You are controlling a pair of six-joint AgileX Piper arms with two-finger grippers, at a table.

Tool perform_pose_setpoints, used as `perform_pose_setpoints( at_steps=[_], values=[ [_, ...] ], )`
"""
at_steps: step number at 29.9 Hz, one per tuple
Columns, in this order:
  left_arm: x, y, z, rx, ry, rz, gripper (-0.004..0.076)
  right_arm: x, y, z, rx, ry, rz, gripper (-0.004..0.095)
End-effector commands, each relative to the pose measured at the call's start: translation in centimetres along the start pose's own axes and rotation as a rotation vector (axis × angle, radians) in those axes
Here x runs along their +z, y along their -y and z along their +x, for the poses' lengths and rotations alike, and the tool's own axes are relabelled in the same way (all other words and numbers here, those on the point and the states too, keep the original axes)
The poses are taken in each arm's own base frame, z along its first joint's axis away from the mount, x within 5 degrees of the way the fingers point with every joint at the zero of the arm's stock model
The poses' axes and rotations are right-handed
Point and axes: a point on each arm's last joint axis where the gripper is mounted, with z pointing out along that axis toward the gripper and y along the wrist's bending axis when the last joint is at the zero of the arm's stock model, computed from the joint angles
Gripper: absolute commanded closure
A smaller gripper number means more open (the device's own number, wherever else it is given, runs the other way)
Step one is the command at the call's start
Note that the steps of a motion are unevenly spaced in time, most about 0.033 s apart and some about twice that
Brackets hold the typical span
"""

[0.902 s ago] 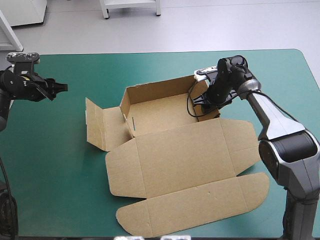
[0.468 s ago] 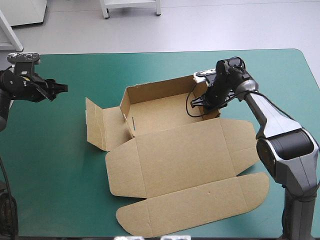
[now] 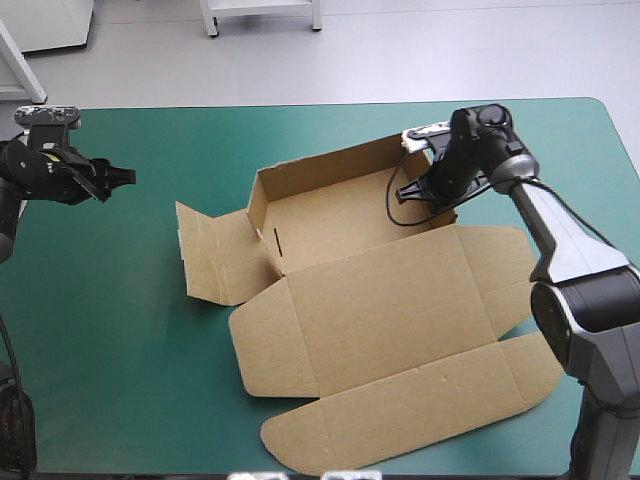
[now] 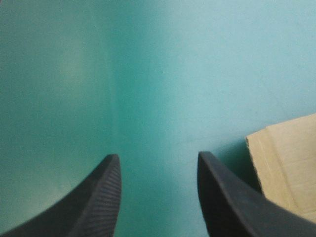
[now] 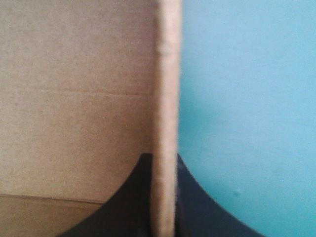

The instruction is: Fold the box

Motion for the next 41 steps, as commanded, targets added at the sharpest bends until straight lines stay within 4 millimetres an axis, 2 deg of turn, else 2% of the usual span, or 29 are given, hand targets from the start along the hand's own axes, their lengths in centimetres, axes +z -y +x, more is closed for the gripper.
perform_pose_setpoints(
  at_steps=[1, 5, 11, 14, 19, 21, 27, 33, 41],
  values=[
    [-1.8, 0.2, -1.4, -0.015, 0.126, 0.000, 0.0413, -7.5, 2.3, 0.7, 0.057, 0.165, -0.012, 0.0905],
    [-0.6, 0.3, -1.3, -0.041, 0.100, 0.040, 0.0430, -11.6, 3.5, 1.8, 0.095, 0.273, -0.105, 0.0904],
    [2.0, 0.5, -1.2, -0.075, 0.049, 0.097, 0.0430, -18.6, 4.4, 4.7, 0.122, 0.438, -0.078, 0.0905],
    [3.3, 0.7, -1.1, -0.106, 0.029, 0.143, 0.0430, -21.3, 3.6, 6.0, 0.101, 0.511, -0.115, 0.0907],
    [5.2, 2.3, -1.2, -0.152, 0.012, 0.352, 0.0449, -24.0, 2.2, 7.4, 0.069, 0.589, -0.182, 0.0907],
    [5.5, 3.1, -1.4, -0.167, 0.021, 0.462, 0.0491, -24.4, 1.9, 7.6, 0.067, 0.602, -0.200, 0.0907],
    [5.1, 4.8, -2.0, -0.201, 0.074, 0.705, 0.0728, -24.8, 0.9, 7.5, 0.044, 0.629, -0.314, 0.0907],
    [4.5, 6.4, -2.0, -0.188, 0.052, 0.844, 0.0732, -24.7, 0.7, 6.9, 0.041, 0.659, -0.365, 0.0907],
    [4.2, 10.4, -1.9, -0.113, 0.040, 0.933, 0.0732, -21.3, 1.8, 4.5, 0.077, 0.609, -0.374, 0.0907]
  ],
)
